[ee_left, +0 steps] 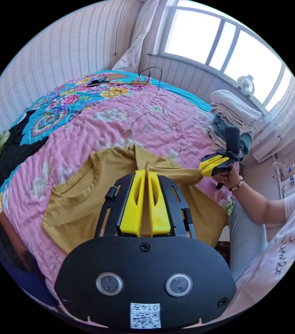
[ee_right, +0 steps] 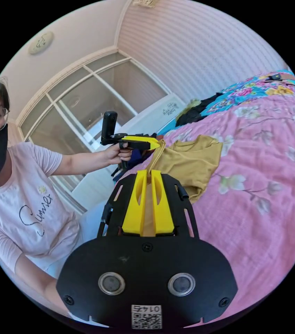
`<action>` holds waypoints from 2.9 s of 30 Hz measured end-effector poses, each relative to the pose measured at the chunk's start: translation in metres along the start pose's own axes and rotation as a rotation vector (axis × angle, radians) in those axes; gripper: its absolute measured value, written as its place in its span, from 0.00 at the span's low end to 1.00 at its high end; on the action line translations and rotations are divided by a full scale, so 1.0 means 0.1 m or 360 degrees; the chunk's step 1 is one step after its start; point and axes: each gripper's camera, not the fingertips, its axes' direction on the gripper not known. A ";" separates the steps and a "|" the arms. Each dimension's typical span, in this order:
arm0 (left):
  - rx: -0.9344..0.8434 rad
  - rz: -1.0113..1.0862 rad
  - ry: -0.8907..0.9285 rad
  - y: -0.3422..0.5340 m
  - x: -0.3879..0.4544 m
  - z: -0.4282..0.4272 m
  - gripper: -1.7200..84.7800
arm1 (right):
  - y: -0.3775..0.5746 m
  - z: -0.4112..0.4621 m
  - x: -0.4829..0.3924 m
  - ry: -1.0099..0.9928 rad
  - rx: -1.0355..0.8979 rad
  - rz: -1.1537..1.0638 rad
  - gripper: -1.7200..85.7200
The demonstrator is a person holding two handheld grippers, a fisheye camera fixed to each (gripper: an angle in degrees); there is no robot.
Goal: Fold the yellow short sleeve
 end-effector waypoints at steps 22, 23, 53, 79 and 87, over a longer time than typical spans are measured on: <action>-0.0122 -0.0421 0.0034 2.05 -1.17 -0.41 0.07 | -0.35 -0.04 -0.02 0.0052 -0.0102 0.0167 0.08; -0.0045 -0.0496 0.0001 2.19 -1.31 -0.52 0.07 | -0.37 -0.05 -0.04 0.0103 -0.0090 0.0203 0.09; 0.0558 -0.0804 -0.0120 3.58 -3.22 -1.31 0.01 | -2.98 -0.16 -0.85 0.0922 -0.0225 0.0254 0.03; 0.0025 -0.0765 0.0086 6.27 -1.19 -0.81 0.01 | -0.43 -0.50 -2.38 0.0745 -0.0459 0.0751 0.02; 0.0053 -0.0578 -0.0144 5.99 -0.74 -0.88 0.01 | -0.97 -0.31 -2.83 0.0894 -0.0479 0.0507 0.02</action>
